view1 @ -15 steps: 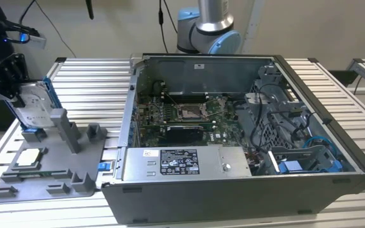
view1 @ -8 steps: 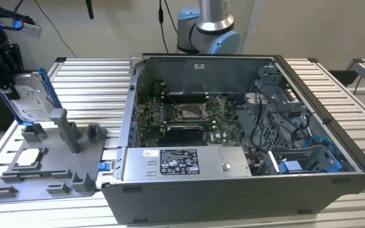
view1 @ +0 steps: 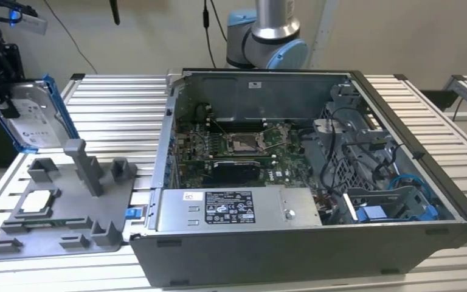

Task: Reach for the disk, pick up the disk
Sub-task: 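Pick up the disk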

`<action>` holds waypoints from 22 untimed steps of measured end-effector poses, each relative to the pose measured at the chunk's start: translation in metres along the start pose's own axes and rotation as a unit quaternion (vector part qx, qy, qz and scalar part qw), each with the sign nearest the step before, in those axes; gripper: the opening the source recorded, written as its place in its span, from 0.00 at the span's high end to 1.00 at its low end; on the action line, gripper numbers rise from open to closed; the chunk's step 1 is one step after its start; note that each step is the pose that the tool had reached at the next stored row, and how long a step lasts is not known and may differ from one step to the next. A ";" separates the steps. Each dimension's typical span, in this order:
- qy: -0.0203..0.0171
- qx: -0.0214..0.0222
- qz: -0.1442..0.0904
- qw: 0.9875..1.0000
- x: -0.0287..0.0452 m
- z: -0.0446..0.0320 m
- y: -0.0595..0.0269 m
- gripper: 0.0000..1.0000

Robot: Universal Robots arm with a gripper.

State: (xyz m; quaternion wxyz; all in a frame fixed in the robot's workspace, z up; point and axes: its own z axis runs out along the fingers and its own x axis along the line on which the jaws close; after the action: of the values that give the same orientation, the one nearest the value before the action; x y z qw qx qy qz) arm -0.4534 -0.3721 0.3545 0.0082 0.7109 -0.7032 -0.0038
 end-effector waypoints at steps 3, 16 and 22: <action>0.000 0.000 0.000 1.000 0.0001 -0.0135 0.0002 1.00; 0.000 0.000 0.000 1.000 0.0004 -0.0712 0.0012 1.00; 0.000 0.000 0.000 1.000 0.0006 -0.0959 0.0016 1.00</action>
State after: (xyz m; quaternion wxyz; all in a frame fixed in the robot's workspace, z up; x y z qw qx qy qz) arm -0.4534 -0.3721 0.4505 0.0083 0.7109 -0.7032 -0.0038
